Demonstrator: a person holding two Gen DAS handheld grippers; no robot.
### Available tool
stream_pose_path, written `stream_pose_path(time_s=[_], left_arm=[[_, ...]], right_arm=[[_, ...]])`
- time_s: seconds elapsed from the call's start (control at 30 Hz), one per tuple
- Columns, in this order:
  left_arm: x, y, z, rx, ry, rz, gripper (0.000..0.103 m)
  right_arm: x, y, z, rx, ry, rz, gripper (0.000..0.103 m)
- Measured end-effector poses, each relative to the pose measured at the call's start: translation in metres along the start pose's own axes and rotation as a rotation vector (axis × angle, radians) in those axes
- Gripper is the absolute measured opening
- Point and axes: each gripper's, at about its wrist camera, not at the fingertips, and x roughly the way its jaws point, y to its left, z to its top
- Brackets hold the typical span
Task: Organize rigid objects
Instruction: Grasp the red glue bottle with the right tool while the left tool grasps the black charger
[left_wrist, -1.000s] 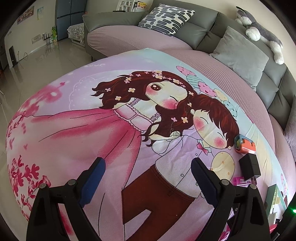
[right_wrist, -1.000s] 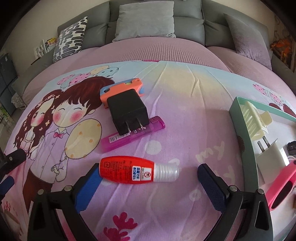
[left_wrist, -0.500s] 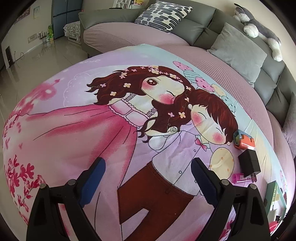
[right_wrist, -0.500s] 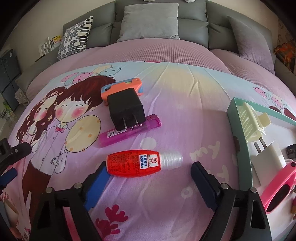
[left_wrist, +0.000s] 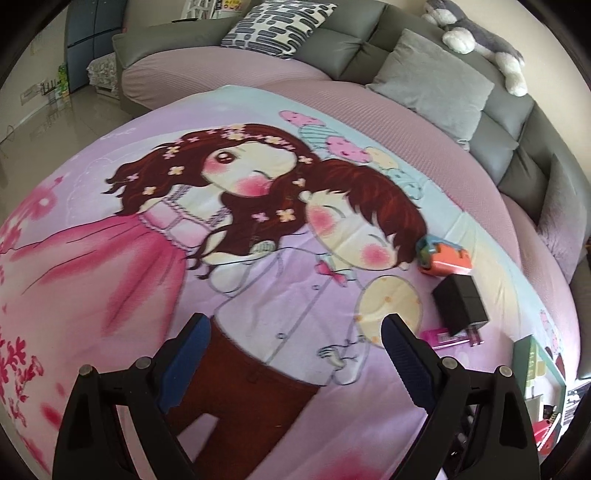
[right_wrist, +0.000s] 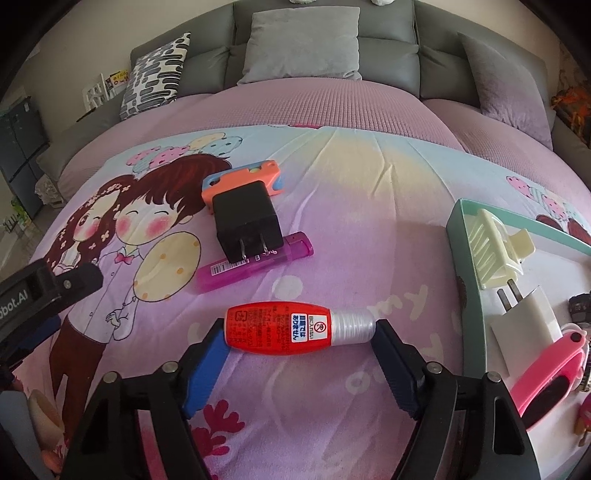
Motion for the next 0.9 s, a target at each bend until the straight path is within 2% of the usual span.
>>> stream_pose_path(time_s=[0.13, 0.37, 0.57, 0.73, 0.9], left_arm=[[0.001, -0.013, 0.001, 0.004, 0.001, -0.049, 0.094], [0.006, -0.045, 0.003, 0.084, 0.052, -0.038, 0.094], [0.012, -0.08, 0.005, 0.099, 0.083, -0.129, 0.094], [0.02, -0.114, 0.007, 0.174, 0.068, -0.083, 0.094], [0.036, -0.131, 0.006, 0.194, 0.104, -0.075, 0.09]], right_arm=[[-0.011, -0.006, 0.004, 0.004, -0.021, 0.006, 0.08], [-0.035, -0.027, 0.016, 0.0, -0.069, -0.016, 0.08], [-0.059, -0.062, 0.029, 0.03, -0.124, -0.068, 0.08], [-0.071, -0.093, 0.034, 0.087, -0.16, -0.092, 0.08], [-0.07, -0.114, 0.034, 0.133, -0.159, -0.09, 0.08]])
